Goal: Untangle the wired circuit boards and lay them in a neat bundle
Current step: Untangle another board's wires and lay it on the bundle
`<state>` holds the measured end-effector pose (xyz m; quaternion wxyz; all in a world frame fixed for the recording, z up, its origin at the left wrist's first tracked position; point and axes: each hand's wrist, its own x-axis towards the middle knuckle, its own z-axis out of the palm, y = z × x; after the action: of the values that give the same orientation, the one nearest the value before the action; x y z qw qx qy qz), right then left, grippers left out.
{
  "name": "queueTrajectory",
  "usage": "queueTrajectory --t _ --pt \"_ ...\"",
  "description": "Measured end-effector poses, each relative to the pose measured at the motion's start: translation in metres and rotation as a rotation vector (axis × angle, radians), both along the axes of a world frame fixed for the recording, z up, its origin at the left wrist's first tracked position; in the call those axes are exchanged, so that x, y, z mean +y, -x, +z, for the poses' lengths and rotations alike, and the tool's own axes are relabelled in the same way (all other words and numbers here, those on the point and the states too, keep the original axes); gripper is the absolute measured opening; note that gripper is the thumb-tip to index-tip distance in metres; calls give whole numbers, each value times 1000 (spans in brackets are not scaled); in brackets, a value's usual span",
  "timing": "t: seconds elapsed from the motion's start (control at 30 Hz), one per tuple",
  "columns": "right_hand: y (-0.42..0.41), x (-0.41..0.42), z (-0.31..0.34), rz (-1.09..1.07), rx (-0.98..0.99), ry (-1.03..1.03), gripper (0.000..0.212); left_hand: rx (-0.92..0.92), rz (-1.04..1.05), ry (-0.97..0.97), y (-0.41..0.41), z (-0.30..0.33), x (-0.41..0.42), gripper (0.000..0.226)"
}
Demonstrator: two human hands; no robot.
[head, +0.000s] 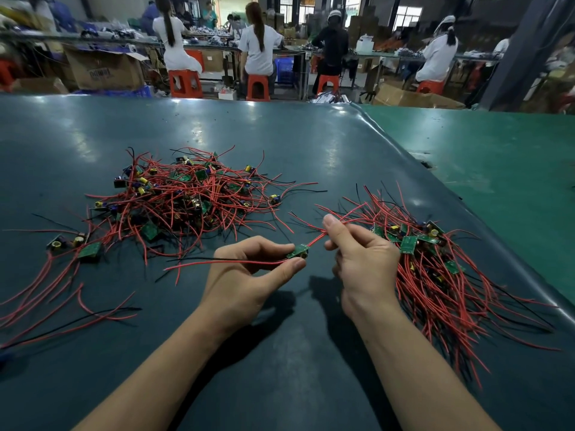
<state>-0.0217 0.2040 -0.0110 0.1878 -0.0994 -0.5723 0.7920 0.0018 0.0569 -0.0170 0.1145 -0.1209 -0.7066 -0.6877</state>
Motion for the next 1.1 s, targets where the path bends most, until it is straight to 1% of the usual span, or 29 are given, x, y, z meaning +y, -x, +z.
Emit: queueTrajectory --t 0.1,0.2,0.27,0.33,0.4,0.47,0.5,0.57,0.6,0.63,0.67,0.7,0.73,0.77,0.8,0.83,0.87,0.9,0.93,0.97,1.1 --pt "1 0 -1 -72 47 -92 27 34 16 0 1 0 -1 17" --pt "7 10 0 -171 37 -24 29 57 20 -35 0 0 -3 14" --pt "11 19 -1 -204 29 32 27 77 19 -42 -1 0 -4 13" --pt "13 23 -3 -208 42 7 28 91 20 -38 -1 -1 -4 13" --pt "14 23 -5 -230 80 -123 29 88 28 -36 0 -2 -4 15" --pt "13 24 -8 -306 159 -374 12 89 46 -12 1 -4 -5 16" --pt "13 25 -10 -361 209 -531 9 94 52 14 1 -5 -6 14" --pt "12 28 -13 -462 289 -818 15 104 50 68 1 -8 -6 11" --pt "12 28 -13 -496 299 -899 17 106 45 88 1 -9 -7 11" --pt "11 27 -13 -500 280 -912 16 107 43 103 1 -10 -7 11" --pt "11 26 -12 -457 226 -819 12 112 45 107 1 -10 -7 12" --pt "11 24 -11 -345 154 -603 10 122 54 98 2 -9 -8 13" --pt "9 21 -8 -179 64 -340 10 132 73 76 3 -8 -8 15" --pt "7 18 -5 14 -42 -131 15 136 94 47 4 -7 -8 17" --pt "5 15 -4 198 -149 -46 23 135 107 25 4 -7 -8 17" --pt "2 11 -3 350 -223 -39 30 134 108 19 5 -6 -9 15" --pt "-1 7 -4 462 -242 -49 38 134 98 31 5 -6 -9 14" --pt "-4 2 -4 525 -228 -47 42 137 81 59 4 -7 -9 15" --pt "-6 -1 -3 541 -206 -39 43 139 63 89 4 -8 -9 15" --pt "-6 -3 -2 524 -187 -27 39 138 51 112 4 -8 -9 15" --pt "2 9 2 293 -139 30 16 138 33 106 4 -10 -7 14"
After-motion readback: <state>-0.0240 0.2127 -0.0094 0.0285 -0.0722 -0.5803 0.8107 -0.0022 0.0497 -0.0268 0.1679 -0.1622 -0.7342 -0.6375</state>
